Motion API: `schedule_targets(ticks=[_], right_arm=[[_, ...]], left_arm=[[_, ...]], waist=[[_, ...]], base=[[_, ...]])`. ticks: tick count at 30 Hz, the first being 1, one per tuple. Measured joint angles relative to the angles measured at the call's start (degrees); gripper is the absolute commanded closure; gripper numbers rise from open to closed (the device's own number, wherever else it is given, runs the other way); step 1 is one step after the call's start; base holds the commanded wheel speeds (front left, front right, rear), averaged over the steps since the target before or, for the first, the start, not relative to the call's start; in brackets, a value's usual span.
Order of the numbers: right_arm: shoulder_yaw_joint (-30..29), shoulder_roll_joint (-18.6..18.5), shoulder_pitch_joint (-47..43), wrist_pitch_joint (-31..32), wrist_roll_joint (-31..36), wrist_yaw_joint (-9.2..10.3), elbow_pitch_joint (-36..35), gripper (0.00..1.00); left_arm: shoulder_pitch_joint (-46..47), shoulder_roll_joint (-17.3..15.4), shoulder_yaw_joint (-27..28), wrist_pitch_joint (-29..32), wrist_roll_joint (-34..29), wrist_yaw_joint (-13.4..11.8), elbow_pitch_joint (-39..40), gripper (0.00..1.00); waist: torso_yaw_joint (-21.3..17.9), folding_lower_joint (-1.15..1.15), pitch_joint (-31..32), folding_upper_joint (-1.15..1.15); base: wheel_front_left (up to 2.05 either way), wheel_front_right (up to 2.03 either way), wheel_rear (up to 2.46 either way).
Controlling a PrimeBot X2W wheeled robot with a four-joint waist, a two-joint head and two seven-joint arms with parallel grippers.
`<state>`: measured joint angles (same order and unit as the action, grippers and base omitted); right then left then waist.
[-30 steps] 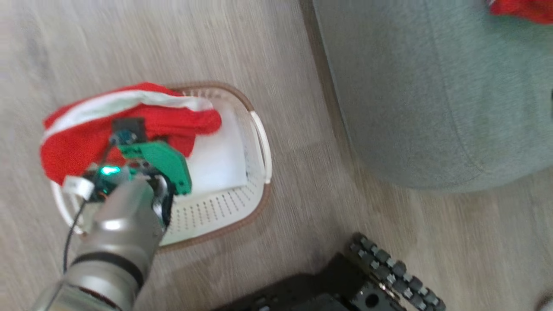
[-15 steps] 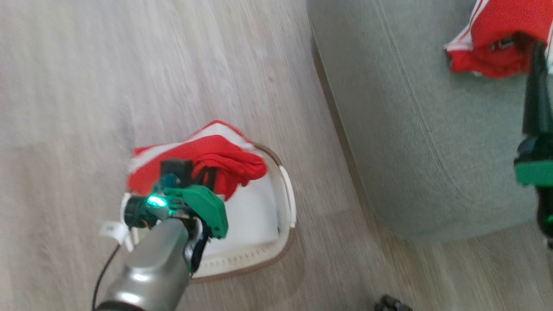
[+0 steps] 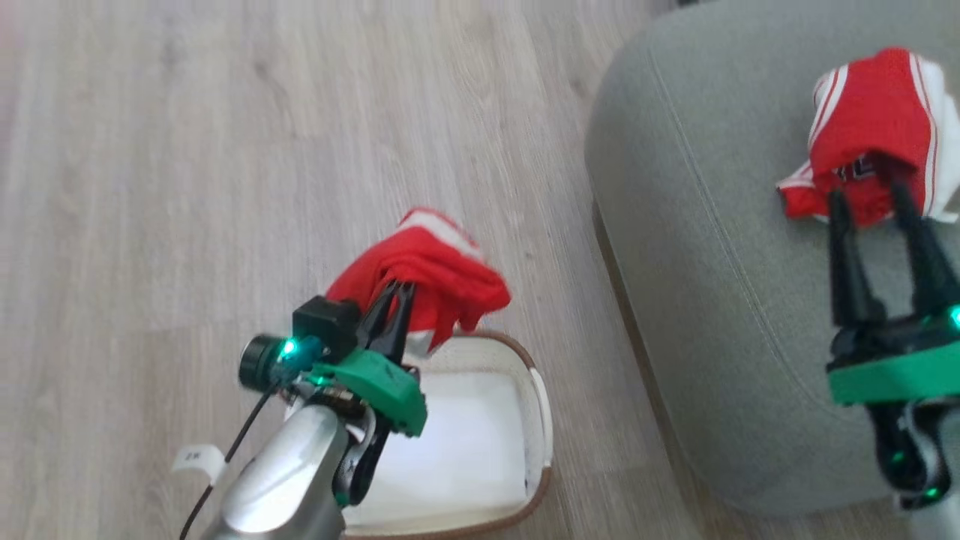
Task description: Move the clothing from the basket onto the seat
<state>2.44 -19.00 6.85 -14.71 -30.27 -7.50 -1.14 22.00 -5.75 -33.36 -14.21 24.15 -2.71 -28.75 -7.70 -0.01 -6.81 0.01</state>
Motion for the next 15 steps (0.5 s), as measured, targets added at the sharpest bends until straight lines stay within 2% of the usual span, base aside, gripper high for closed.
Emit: schedule_targets(ticks=[7, 15], right_arm=[[2.48, 0.98, -2.53, 0.00, 0.54, 0.00, 0.70, 0.00], [8.28, 2.63, -3.04, 0.00, 1.08, 0.00, 1.20, 0.00]], left_arm=[[0.19, -1.21, -0.96, 0.42, -0.88, 0.23, 7.64, 1.00], [5.19, -1.45, -2.09, 5.22, -1.80, 0.73, 15.88, 1.00]], waist=[[1.66, 0.00, 3.64, 0.00], [2.78, 0.00, 6.11, 0.00]], base=[[0.00, 0.00, 0.00], [0.00, 0.00, 0.00]])
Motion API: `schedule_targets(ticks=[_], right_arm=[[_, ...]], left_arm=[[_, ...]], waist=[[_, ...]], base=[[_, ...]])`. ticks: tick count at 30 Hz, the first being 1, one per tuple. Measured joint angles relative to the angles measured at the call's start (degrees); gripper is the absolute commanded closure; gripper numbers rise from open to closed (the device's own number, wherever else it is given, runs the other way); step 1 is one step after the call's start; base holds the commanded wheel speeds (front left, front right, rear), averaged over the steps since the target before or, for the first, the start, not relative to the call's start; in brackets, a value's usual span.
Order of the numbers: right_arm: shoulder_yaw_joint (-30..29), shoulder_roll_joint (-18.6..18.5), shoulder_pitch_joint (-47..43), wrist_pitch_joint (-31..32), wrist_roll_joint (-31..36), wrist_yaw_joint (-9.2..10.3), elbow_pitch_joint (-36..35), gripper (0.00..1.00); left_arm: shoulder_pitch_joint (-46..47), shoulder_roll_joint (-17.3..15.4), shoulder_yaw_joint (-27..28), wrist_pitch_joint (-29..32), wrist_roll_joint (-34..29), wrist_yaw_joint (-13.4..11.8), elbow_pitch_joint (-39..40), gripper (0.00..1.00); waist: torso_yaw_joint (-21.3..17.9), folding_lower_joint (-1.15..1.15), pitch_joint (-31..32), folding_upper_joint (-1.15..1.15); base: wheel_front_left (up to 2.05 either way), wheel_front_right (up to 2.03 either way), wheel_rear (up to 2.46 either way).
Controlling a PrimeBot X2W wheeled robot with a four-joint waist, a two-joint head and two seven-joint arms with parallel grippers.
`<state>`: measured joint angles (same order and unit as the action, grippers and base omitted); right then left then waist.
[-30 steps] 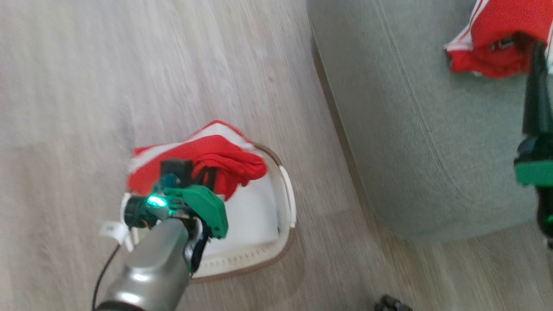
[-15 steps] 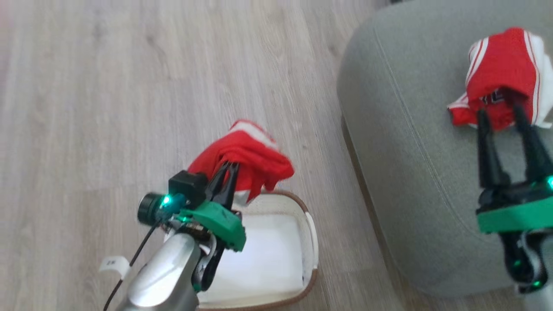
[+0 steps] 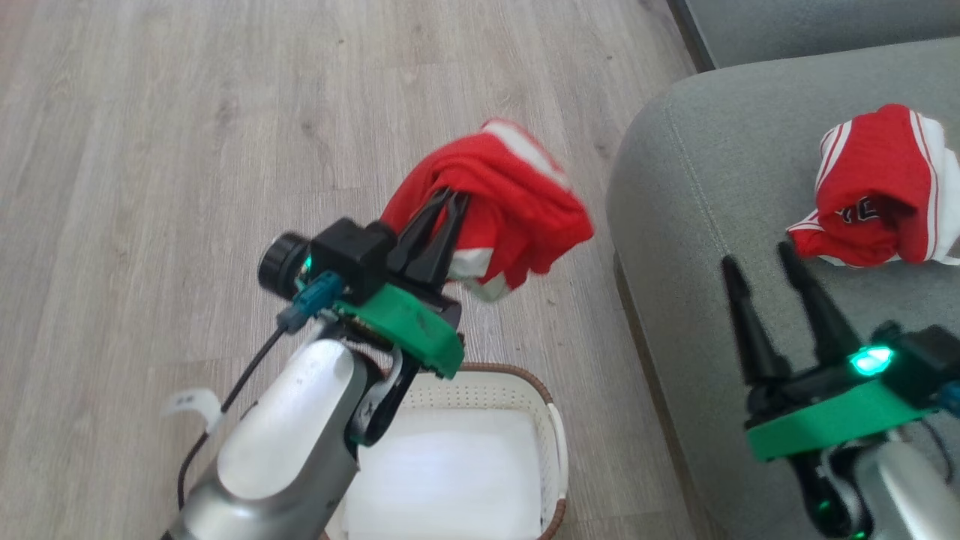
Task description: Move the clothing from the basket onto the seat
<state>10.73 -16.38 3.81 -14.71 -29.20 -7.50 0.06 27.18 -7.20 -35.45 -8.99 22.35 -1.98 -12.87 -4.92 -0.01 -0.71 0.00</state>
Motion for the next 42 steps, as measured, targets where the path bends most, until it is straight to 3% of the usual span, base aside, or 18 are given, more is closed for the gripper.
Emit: schedule_targets(ticks=[12, 20, 28, 42], right_arm=[[11.12, -1.74, 0.25, 0.00, 0.18, 0.00, 0.19, 0.00], [19.28, -4.28, 8.30, 0.00, 5.48, 0.00, 3.56, 0.00], [21.64, -4.34, 14.32, 0.00, 10.63, 0.00, 9.94, 0.00], [24.99, -1.46, 21.59, 0.00, 10.39, 0.00, 19.14, 0.00]], left_arm=[[1.78, -0.76, -0.89, 3.44, -0.41, -0.12, 3.81, 1.00], [1.77, -0.42, -2.57, 3.69, -0.21, 0.08, 3.83, 1.00], [1.75, 0.48, -4.92, 3.71, 0.69, 1.53, 3.18, 1.00], [1.76, 1.89, -8.34, 4.36, 1.63, 3.03, 1.46, 1.00]], waist=[[-0.64, 0.00, 0.14, 0.00], [0.53, 0.00, 0.43, 0.00], [3.81, 0.00, 0.99, 0.00], [9.24, 0.00, 1.71, 0.00]], base=[[0.00, 0.00, 0.00], [0.00, 0.00, 0.00], [0.00, 0.00, 0.00], [0.00, 0.00, 0.00]])
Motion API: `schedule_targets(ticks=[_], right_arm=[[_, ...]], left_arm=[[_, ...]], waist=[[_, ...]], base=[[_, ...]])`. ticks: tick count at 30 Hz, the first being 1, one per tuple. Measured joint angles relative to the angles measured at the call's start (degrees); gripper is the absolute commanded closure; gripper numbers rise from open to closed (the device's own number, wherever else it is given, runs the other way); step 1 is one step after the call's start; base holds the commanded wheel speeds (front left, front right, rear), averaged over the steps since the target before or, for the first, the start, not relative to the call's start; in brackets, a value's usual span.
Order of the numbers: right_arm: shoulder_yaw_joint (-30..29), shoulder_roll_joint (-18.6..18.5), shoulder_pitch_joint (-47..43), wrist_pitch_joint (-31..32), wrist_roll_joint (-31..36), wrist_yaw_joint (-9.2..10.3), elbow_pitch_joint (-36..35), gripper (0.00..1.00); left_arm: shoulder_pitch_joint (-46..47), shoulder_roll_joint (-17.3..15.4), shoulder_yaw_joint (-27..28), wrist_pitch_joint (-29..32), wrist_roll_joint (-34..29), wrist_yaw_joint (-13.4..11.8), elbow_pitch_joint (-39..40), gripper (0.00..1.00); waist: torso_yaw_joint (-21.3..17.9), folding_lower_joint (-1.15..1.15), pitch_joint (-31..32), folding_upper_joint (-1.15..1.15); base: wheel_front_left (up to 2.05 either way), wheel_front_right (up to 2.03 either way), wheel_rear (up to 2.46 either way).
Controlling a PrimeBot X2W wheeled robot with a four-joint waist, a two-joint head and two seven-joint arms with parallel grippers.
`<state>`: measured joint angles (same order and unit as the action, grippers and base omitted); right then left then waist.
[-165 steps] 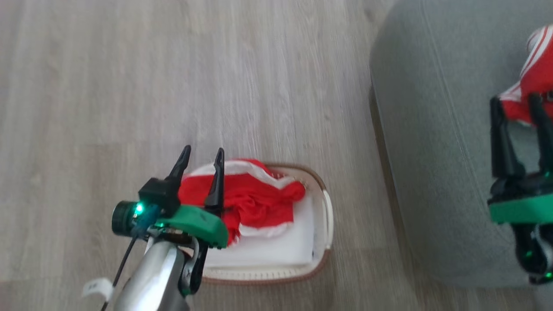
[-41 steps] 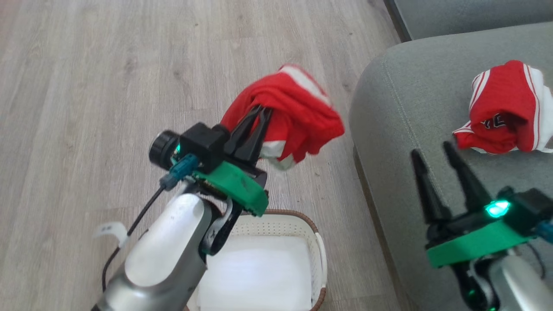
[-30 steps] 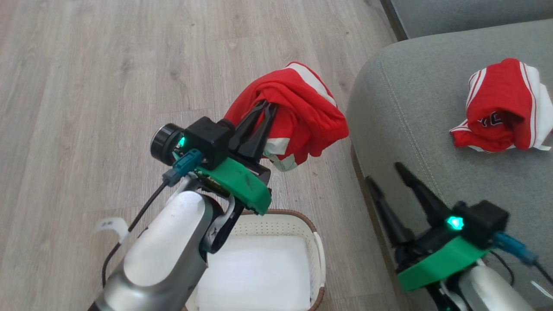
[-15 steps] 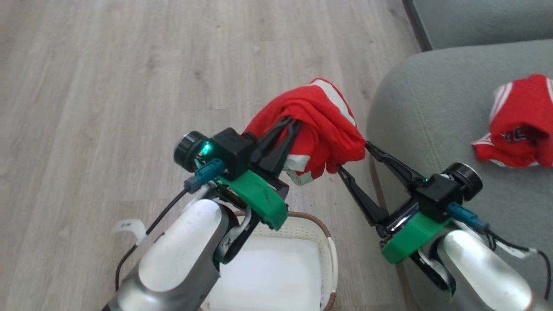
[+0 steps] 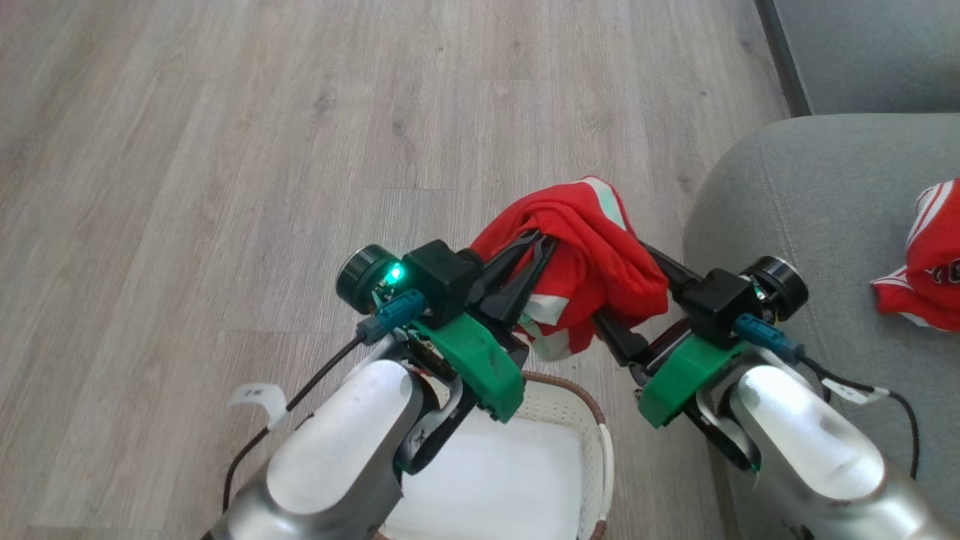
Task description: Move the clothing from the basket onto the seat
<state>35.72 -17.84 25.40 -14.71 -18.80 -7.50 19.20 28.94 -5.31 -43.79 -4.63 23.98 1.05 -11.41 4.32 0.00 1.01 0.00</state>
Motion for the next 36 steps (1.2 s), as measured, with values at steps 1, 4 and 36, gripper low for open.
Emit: schedule_targets(ticks=[1, 4, 36], right_arm=[[0.19, 0.27, 0.00, 0.00, -0.02, -0.01, 0.31, 0.00], [0.33, 0.59, 0.00, 0.00, -0.54, 0.00, 0.96, 0.13], [-19.69, -1.37, -6.93, 0.00, -6.82, 0.00, -12.68, 1.00]], left_arm=[[0.00, 0.00, 0.01, 0.00, 0.00, -0.03, -0.02, 1.00], [0.00, -0.03, 0.00, 0.00, 0.00, -0.05, -0.03, 1.00], [-2.57, -0.40, -1.31, -2.10, 2.58, -1.14, -1.04, 0.00]], waist=[[0.12, 0.00, -0.02, 0.00], [0.22, 0.00, -0.11, 0.00], [-12.02, 0.00, -1.25, 0.00]], base=[[0.00, 0.00, 0.00], [0.00, 0.00, 0.00], [0.00, 0.00, 0.00]])
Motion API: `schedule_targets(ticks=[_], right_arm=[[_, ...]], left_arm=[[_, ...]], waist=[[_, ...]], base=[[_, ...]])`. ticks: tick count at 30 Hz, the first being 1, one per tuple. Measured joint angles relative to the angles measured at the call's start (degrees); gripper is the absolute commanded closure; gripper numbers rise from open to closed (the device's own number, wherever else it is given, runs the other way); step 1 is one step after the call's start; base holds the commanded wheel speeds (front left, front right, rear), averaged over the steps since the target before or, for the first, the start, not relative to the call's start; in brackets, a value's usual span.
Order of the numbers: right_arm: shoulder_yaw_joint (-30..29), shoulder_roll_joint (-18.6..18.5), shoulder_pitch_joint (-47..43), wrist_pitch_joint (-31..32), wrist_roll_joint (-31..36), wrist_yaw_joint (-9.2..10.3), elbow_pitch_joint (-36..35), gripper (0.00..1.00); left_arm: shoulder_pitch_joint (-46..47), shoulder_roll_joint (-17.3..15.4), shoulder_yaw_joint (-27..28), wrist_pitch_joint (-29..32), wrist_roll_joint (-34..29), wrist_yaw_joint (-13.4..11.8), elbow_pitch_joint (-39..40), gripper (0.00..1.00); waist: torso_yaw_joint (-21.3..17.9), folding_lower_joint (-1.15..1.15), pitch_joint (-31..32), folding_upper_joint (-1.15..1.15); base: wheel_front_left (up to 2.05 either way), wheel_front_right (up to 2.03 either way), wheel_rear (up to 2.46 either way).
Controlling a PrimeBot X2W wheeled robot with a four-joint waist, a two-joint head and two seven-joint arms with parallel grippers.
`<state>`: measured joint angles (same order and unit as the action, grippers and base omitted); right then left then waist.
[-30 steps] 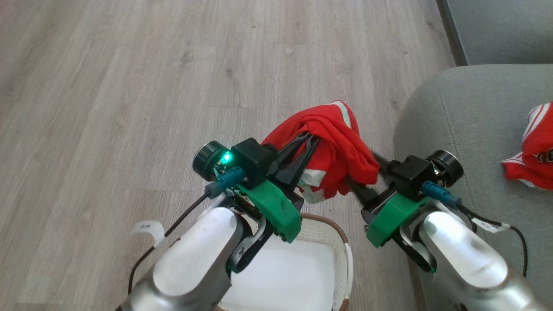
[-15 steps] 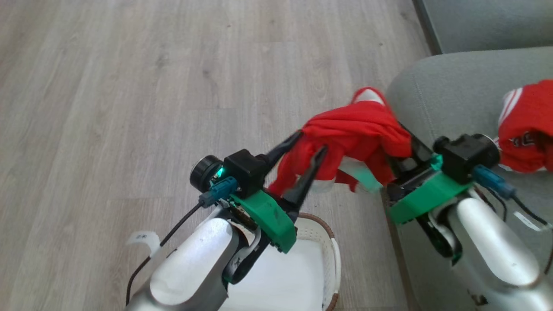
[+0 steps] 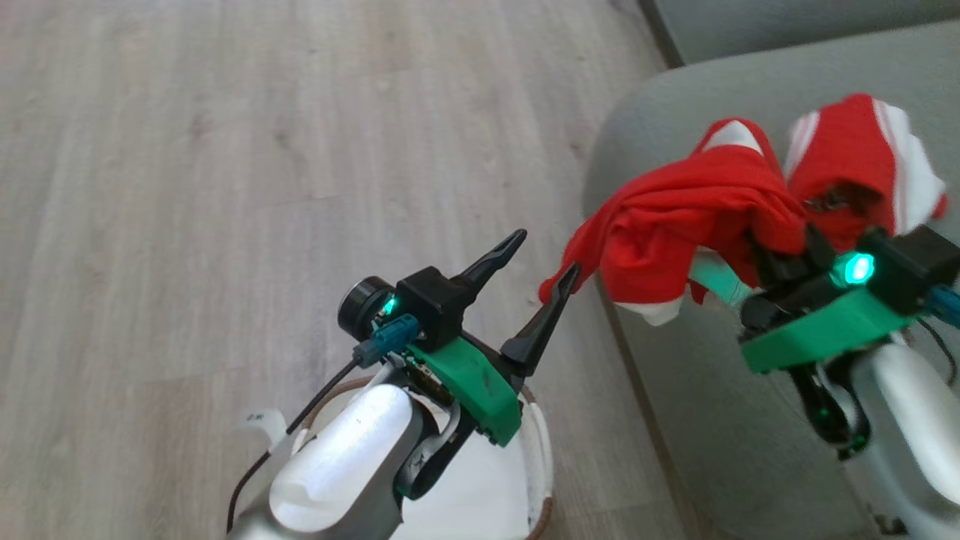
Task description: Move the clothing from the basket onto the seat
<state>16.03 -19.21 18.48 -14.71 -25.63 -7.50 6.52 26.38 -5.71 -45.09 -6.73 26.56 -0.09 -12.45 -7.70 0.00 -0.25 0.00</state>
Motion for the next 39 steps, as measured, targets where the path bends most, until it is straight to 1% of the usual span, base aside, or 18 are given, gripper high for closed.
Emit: schedule_targets(ticks=[3, 8, 13, 24, 32, 39], right_arm=[[-1.19, -1.29, -1.74, 0.00, -0.78, 0.00, -1.46, 1.00], [-3.92, -2.43, -2.96, 0.00, -1.70, 0.00, -4.30, 1.00], [-6.97, -2.48, -3.77, 0.00, -2.43, 0.00, -5.78, 1.00], [-9.62, -1.52, -6.47, 0.00, -3.18, 0.00, -7.21, 1.00], [-10.67, -1.12, -7.00, 0.00, -3.53, 0.00, -7.87, 1.00], [-11.67, -1.47, -7.46, 0.00, -4.92, 0.00, -7.95, 1.00]], left_arm=[[0.01, 0.21, -0.22, -0.49, -0.03, -0.46, -0.51, 0.00], [0.25, 0.23, -0.41, -1.07, -0.60, -1.01, -1.59, 0.00], [0.98, 0.21, -0.55, -1.81, -2.03, -1.85, -3.42, 0.00], [2.20, 0.37, -0.53, -3.01, -2.00, -2.38, -6.61, 0.00], [3.94, 0.62, -0.60, -3.53, -1.99, -2.42, -7.86, 0.00], [3.99, 0.81, -0.91, -3.96, -1.76, -2.43, -8.43, 0.00]], waist=[[-2.20, 0.00, -0.34, 0.00], [-6.05, 0.00, -1.24, 0.00], [-9.72, 0.00, -2.34, 0.00], [-16.88, 0.00, -4.56, 0.00], [-19.45, 0.00, -5.32, 0.00], [-19.97, 0.00, -5.91, 0.00]], base=[[0.00, 0.00, 0.00], [0.00, 0.00, 0.00], [0.00, 0.00, 0.00], [0.00, 0.00, 0.00], [0.00, 0.00, 0.00], [0.00, 0.00, 0.00]])
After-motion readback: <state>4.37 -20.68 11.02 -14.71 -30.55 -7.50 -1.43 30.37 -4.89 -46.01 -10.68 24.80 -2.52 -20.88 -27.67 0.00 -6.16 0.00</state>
